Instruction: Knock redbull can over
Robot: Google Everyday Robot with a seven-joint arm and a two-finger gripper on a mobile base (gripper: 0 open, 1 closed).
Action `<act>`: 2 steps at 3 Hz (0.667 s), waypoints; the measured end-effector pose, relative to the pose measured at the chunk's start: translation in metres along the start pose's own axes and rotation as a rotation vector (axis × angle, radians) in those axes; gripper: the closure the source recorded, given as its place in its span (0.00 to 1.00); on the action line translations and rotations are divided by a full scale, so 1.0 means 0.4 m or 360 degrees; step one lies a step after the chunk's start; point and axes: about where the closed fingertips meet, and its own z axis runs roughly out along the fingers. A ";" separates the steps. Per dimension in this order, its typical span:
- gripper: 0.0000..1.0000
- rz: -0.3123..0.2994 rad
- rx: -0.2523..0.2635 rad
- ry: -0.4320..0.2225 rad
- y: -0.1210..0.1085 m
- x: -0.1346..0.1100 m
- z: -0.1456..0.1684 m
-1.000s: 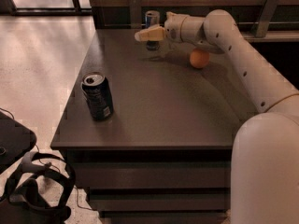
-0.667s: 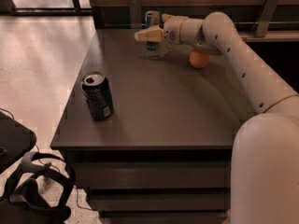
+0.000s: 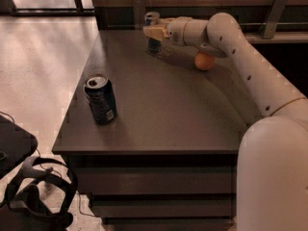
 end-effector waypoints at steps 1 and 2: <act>0.85 0.0001 -0.0008 0.0000 0.006 0.001 0.007; 1.00 0.0003 -0.0021 0.0003 0.016 0.002 0.019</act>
Offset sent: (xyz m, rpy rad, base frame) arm 0.0000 0.0036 -0.0011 0.0005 0.0016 0.0046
